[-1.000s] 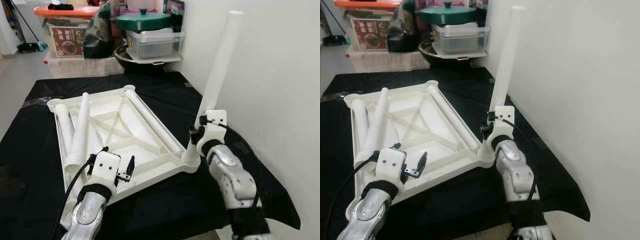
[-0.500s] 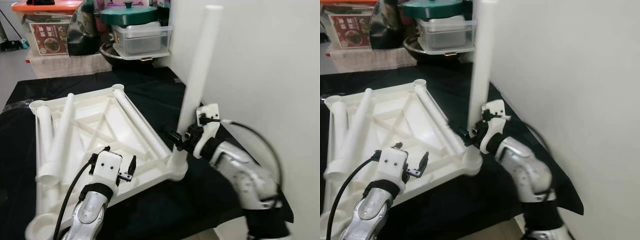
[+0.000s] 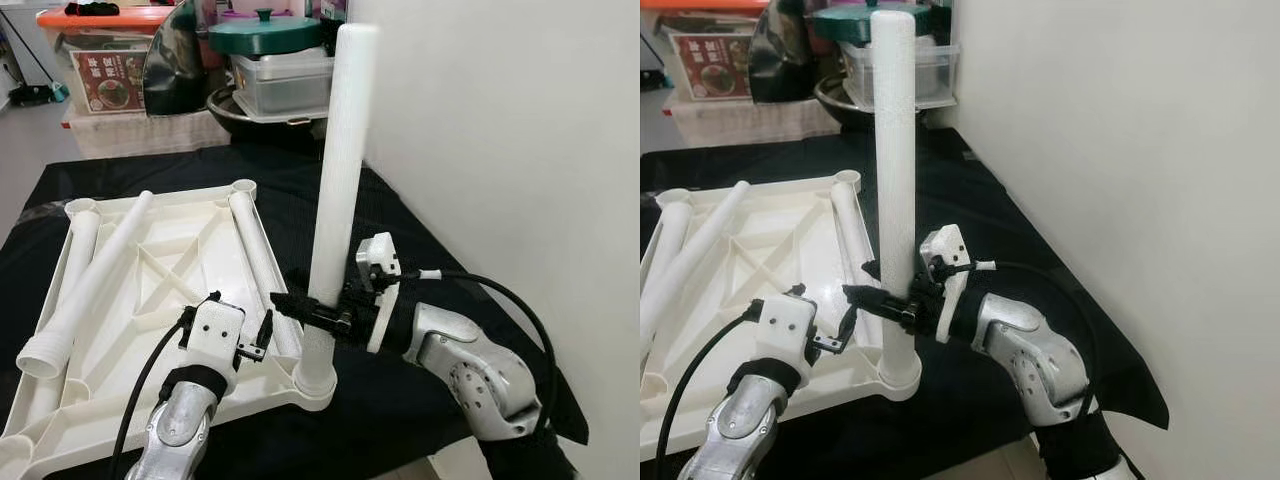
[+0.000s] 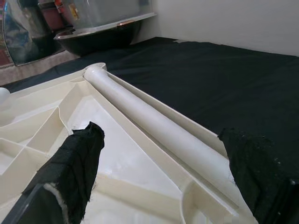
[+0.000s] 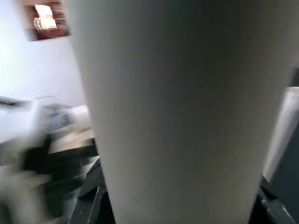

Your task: Building children table

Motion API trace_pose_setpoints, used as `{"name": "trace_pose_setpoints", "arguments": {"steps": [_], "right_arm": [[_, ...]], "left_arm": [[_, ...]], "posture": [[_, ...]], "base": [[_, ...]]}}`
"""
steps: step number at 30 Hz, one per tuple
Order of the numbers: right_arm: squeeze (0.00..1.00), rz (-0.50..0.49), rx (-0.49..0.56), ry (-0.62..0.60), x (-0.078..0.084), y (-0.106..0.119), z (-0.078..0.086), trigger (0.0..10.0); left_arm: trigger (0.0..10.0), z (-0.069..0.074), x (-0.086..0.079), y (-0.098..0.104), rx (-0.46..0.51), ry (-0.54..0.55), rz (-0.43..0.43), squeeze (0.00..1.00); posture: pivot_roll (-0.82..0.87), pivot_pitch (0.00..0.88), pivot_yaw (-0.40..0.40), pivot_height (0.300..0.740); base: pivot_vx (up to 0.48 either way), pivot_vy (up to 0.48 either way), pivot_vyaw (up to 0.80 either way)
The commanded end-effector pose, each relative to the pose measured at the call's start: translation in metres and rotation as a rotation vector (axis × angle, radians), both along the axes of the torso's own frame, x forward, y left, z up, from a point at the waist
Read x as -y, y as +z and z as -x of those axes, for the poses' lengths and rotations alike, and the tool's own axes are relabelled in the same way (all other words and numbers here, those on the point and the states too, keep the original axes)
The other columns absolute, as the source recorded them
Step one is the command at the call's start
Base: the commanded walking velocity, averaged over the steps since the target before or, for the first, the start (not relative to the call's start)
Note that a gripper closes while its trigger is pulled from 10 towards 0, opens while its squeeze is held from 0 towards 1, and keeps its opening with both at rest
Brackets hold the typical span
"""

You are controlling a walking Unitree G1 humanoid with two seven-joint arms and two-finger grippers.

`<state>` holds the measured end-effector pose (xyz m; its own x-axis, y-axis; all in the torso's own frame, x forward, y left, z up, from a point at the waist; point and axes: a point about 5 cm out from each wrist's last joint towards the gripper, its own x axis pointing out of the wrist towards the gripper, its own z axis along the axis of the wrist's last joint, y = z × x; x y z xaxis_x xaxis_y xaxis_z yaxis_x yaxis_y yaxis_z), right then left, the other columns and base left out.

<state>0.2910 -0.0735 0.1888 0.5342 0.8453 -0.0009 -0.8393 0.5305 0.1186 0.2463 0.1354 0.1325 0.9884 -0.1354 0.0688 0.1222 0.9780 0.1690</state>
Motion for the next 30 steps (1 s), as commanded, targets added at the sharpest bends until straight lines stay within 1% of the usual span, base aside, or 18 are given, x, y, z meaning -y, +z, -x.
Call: {"name": "trace_pose_setpoints", "arguments": {"steps": [1, 2, 3, 4, 6, 11, 12, 13, 14, 17, 18, 20, 21, 25, 26, 28, 29, 30], "right_arm": [[0.0, 0.061, -0.114, -0.133, 0.012, -0.026, -0.008, 0.0], [0.0, 0.135, -0.122, -0.259, 0.021, -0.035, -0.016, 0.0], [0.0, 0.166, -0.133, -0.573, 0.048, -0.042, -0.03, 0.0], [0.0, 0.166, -0.133, -0.573, 0.048, -0.042, -0.03, 0.0], [0.0, 0.149, -0.198, -0.981, 0.085, -0.052, -0.032, 0.0], [0.0, 0.134, -0.197, -1.073, 0.085, -0.052, -0.025, 0.0], [0.0, 0.074, -0.142, -0.951, 0.06, -0.041, -0.022, 10.0], [0.0, 0.074, -0.142, -0.951, 0.06, -0.041, -0.022, 10.0], [0.0, 0.037, -0.076, -0.841, 0.042, -0.029, -0.019, 10.0], [0.0, 0.033, -0.061, -0.823, 0.039, -0.027, -0.018, 10.0], [1.0, 0.004, -0.047, -0.781, 0.035, -0.022, -0.019, 10.0], [1.0, -0.056, -0.048, -0.676, 0.026, -0.011, -0.022, 10.0], [0.0, -0.078, -0.046, -0.545, 0.019, -0.006, -0.021, 10.0], [0.0, -0.087, -0.047, -0.46, 0.015, -0.003, -0.019, 10.0], [0.0, -0.107, -0.012, -0.269, 0.012, 0.006, -0.01, 10.0], [0.0, -0.107, -0.012, -0.269, 0.012, 0.006, -0.01, 10.0], [0.0, -0.113, 0.012, -0.049, 0.01, 0.012, 0.005, 10.0], [0.0, -0.113, 0.012, -0.049, 0.01, 0.012, 0.005, 10.0]], "left_arm": [[10.0, 0.0, 0.0, -0.003, -0.012, 0.004, -0.009, 0.0], [10.0, 0.0, 0.0, -0.004, -0.013, 0.003, -0.009, 0.0], [10.0, 0.001, 0.0, -0.004, -0.014, 0.001, -0.01, 0.0], [10.0, 0.001, 0.0, -0.004, -0.014, 0.001, -0.01, 0.0], [10.0, 0.001, 0.0, -0.004, -0.016, 0.0, -0.011, 0.0], [10.0, 0.002, -0.001, -0.004, -0.016, 0.003, -0.012, 0.0], [10.0, 0.002, -0.001, -0.005, -0.019, 0.0, -0.013, 0.0], [10.0, 0.002, -0.001, -0.005, -0.019, 0.0, -0.013, 0.0], [10.0, 0.002, 0.0, -0.005, -0.022, -0.006, -0.012, 0.0], [10.0, 0.002, 0.0, -0.005, -0.022, -0.007, -0.012, 0.0], [10.0, 0.002, 0.001, -0.005, -0.022, -0.008, -0.011, 0.0], [10.0, 0.002, 0.001, -0.005, -0.021, -0.007, -0.01, 0.0], [10.0, 0.001, 0.001, -0.005, -0.021, -0.005, -0.009, 0.0], [10.0, 0.001, 0.001, -0.005, -0.021, -0.004, -0.009, 0.0], [10.0, 0.001, 0.001, -0.005, -0.02, -0.004, -0.008, 0.0], [10.0, 0.001, 0.001, -0.005, -0.02, -0.004, -0.008, 0.0], [10.0, 0.001, 0.001, -0.005, -0.019, -0.003, -0.007, 0.0], [10.0, 0.001, 0.001, -0.005, -0.019, -0.003, -0.007, 0.0]], "posture": [[0.12, 0.0, -0.063, 0.74], [0.12, 0.0, -0.063, 0.74], [0.11, 0.0, -0.061, 0.74], [0.11, 0.0, -0.061, 0.74], [0.12, 0.0, -0.062, 0.74], [0.11, 0.0, -0.058, 0.74], [0.11, 0.0, -0.051, 0.74], [0.11, 0.0, -0.051, 0.74], [0.11, 0.0, -0.051, 0.74], [0.11, 0.0, -0.051, 0.74], [0.1, 0.0, -0.047, 0.74], [0.11, 0.0, -0.05, 0.74], [0.1, 0.0, -0.054, 0.74], [0.1, 0.0, -0.054, 0.74], [0.1, 0.0, -0.055, 0.74], [0.1, 0.0, -0.055, 0.74], [0.11, 0.0, -0.06, 0.74], [0.11, 0.0, -0.06, 0.74]], "base": [[0.0, 0.0, 0.0], [0.0, 0.0, 0.0], [0.0, 0.0, 0.0], [0.0, 0.0, 0.0], [0.0, 0.0, 0.0], [0.0, 0.0, 0.0], [0.0, 0.0, 0.0], [0.0, 0.0, 0.0], [0.0, 0.0, 0.0], [0.0, 0.0, 0.0], [0.0, 0.0, 0.0], [0.0, 0.0, 0.0], [0.0, 0.0, 0.0], [0.0, 0.0, 0.0], [0.0, 0.0, 0.0], [0.0, 0.0, 0.0], [0.0, 0.0, 0.0], [0.0, 0.0, 0.0]]}}
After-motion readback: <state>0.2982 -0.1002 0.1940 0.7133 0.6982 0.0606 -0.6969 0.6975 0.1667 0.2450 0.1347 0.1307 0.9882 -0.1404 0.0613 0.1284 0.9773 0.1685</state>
